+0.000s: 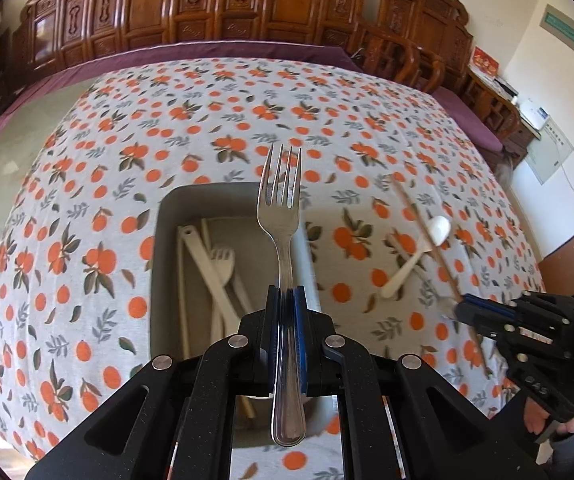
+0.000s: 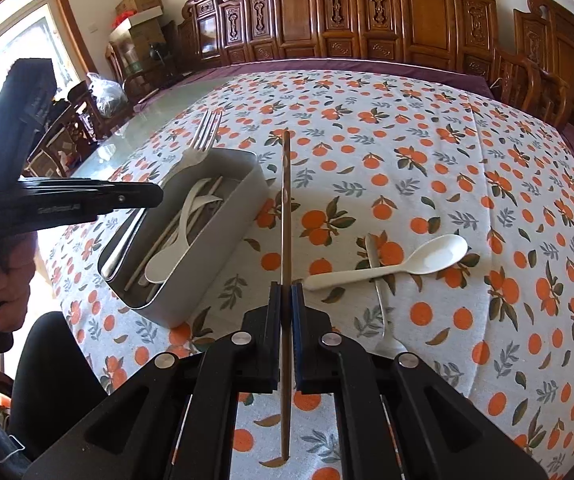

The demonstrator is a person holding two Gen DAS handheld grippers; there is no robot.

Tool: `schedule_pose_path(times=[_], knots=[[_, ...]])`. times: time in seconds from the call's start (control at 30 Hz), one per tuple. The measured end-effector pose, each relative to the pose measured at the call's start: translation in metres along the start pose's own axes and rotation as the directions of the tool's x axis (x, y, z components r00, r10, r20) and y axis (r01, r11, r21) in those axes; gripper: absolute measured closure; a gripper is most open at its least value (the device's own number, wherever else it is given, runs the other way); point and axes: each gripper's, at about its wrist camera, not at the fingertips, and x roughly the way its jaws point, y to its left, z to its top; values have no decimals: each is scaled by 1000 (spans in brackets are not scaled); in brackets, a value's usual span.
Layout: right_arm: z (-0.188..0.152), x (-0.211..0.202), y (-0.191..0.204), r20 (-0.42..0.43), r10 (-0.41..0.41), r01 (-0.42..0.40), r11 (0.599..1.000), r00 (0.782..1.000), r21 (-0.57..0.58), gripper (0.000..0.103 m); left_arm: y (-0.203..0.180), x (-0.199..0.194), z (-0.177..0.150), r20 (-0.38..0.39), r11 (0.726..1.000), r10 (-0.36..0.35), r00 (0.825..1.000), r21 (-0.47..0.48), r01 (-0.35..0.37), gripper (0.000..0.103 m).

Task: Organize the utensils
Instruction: 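Lower the metal fork into the grey tray and open the left tool while the right tool carries the chopstick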

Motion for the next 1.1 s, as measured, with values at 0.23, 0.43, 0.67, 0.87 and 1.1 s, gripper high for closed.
schedule_pose_path(times=[0.23, 0.43, 0.67, 0.87, 1.1], knots=[[1, 2, 1, -3, 3, -3, 1000, 1000, 3, 97, 17, 22, -2, -39, 1000, 21, 999, -16, -22, 97], [0, 6, 0, -12, 6, -6, 1000, 1000, 6, 97, 23, 42, -4, -80, 999, 34, 996, -15, -36, 97], [0, 10, 0, -22, 5, -5, 1000, 1000, 8, 97, 26, 59, -8, -120, 999, 43, 992, -15, -45, 97], [2, 11, 3, -25, 2, -2, 1000, 1000, 3, 97, 27, 60, -5, -135, 999, 47, 990, -10, -49, 96], [7, 10, 15, -22, 1, -1, 1000, 1000, -17, 97, 26, 42, -5, -94, 998, 66, 993, 11, -65, 96]])
